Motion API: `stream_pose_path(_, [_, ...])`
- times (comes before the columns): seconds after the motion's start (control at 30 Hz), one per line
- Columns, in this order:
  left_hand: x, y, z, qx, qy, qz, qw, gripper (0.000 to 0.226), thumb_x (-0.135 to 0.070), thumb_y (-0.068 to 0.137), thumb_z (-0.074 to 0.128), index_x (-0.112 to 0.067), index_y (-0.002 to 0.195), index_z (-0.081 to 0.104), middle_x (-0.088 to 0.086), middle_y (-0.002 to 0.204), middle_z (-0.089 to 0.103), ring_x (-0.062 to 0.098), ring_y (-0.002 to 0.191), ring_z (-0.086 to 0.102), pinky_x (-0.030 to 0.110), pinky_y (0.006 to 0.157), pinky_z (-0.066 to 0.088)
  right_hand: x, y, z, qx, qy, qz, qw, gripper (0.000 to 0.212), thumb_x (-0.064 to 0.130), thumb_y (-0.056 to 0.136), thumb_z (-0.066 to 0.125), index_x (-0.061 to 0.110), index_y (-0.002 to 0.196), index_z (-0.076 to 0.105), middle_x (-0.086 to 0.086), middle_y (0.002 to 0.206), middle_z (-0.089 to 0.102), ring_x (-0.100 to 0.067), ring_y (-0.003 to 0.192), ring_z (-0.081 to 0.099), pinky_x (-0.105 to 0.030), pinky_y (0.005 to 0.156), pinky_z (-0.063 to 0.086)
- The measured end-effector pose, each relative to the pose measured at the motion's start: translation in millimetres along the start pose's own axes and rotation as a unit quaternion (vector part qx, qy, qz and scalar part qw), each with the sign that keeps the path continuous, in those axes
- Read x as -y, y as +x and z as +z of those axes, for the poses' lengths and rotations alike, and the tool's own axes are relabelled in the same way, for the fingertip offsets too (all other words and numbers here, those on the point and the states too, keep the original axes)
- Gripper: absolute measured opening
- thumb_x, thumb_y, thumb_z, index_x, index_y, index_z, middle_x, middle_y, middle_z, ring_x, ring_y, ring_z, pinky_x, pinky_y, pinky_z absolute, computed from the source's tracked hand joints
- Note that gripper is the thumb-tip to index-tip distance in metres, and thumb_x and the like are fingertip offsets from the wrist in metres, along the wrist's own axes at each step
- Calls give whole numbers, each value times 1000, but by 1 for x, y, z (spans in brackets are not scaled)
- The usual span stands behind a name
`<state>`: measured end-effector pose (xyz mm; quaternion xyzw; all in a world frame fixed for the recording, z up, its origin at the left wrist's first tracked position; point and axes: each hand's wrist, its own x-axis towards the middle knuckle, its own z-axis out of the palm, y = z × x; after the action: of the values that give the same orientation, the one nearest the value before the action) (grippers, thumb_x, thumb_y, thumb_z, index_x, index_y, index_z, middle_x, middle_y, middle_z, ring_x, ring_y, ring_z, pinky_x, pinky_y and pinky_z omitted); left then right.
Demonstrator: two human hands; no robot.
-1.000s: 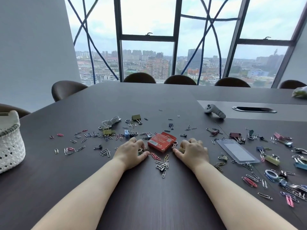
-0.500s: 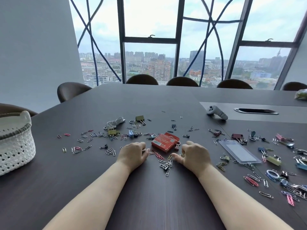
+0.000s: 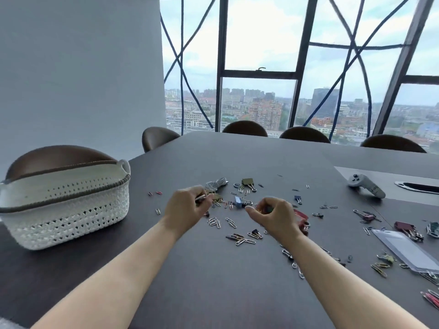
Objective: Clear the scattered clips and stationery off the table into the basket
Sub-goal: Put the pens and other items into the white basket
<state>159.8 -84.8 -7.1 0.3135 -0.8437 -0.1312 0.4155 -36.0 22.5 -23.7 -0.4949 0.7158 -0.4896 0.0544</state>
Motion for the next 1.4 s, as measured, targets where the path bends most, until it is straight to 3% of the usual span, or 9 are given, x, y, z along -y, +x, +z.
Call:
stream_pose_path(0.3, [103, 42, -166, -145, 172, -68, 972, 34, -34, 92, 52, -2, 84, 57, 12, 74, 60, 33, 72, 59, 33, 61, 40, 116, 28, 117, 40, 104, -52, 992, 30, 32, 70, 76, 11, 56, 59, 2, 51, 54, -10, 50, 45, -24, 54, 37])
stream_pose_path(0.5, [152, 33, -185, 80, 198, -189, 958, 44, -54, 85, 53, -13, 97, 64, 6, 105, 66, 24, 97, 61, 33, 79, 45, 149, 30, 155, 47, 120, -75, 989, 30, 32, 71, 75, 9, 58, 61, 5, 50, 53, -10, 49, 44, -14, 47, 33])
stream_pose_path(0.63, [162, 28, -193, 155, 271, -182, 932, 73, -76, 77, 21, -28, 109, 65, 10, 123, 53, 30, 122, 41, 46, 103, 34, 159, 30, 179, 67, 162, -82, 981, 31, 30, 71, 76, 10, 55, 57, -4, 53, 59, -15, 49, 46, -24, 51, 38])
stream_pose_path(0.7, [162, 26, -197, 149, 275, -178, 933, 67, -72, 81, 16, -26, 101, 60, 9, 113, 52, 28, 114, 46, 43, 98, 39, 163, 29, 189, 75, 169, -87, 979, 32, 31, 70, 76, 10, 56, 57, -9, 55, 58, -17, 50, 47, -27, 50, 39])
stream_pose_path(0.8, [162, 25, -201, 145, 240, -160, 946, 39, -54, 91, 40, -18, 94, 53, 1, 89, 58, 23, 90, 59, 31, 70, 41, 172, 29, 201, 86, 181, -101, 974, 32, 32, 70, 76, 12, 55, 57, -11, 56, 59, -15, 52, 46, -28, 54, 39])
stream_pose_path(0.9, [164, 15, -209, 117, 243, -119, 955, 26, -40, 91, 50, -16, 91, 59, -1, 82, 63, 18, 78, 57, 28, 65, 38, 187, 35, 209, 93, 195, -119, 969, 33, 30, 71, 76, 9, 56, 56, 0, 51, 52, -14, 50, 44, -26, 52, 37])
stream_pose_path(1.07, [157, -27, -220, 80, 305, -81, 946, 52, -60, 88, 34, -23, 54, 41, -8, 53, 45, 13, 60, 48, 29, 58, 38, 233, 55, 236, 88, 130, -197, 968, 30, 39, 74, 70, 17, 60, 57, 7, 58, 53, -7, 52, 45, -21, 54, 38])
stream_pose_path(1.2, [166, -53, -222, 31, 330, -40, 943, 84, -86, 64, -3, -22, 60, 51, -9, 60, 50, 8, 57, 43, 26, 57, 41, 251, 60, 263, 153, 11, -245, 957, 27, 47, 80, 61, 26, 67, 50, 7, 79, 54, -13, 71, 52, -31, 71, 43])
stream_pose_path(1.4, [170, -56, -224, 2, 278, -76, 958, 70, -91, 56, 20, -26, 57, 47, -13, 52, 42, -1, 52, 39, 23, 51, 31, 235, 60, 270, 199, -119, -271, 934, 28, 34, 93, 43, 27, 102, 68, 5, 119, 63, -18, 110, 57, -36, 104, 31])
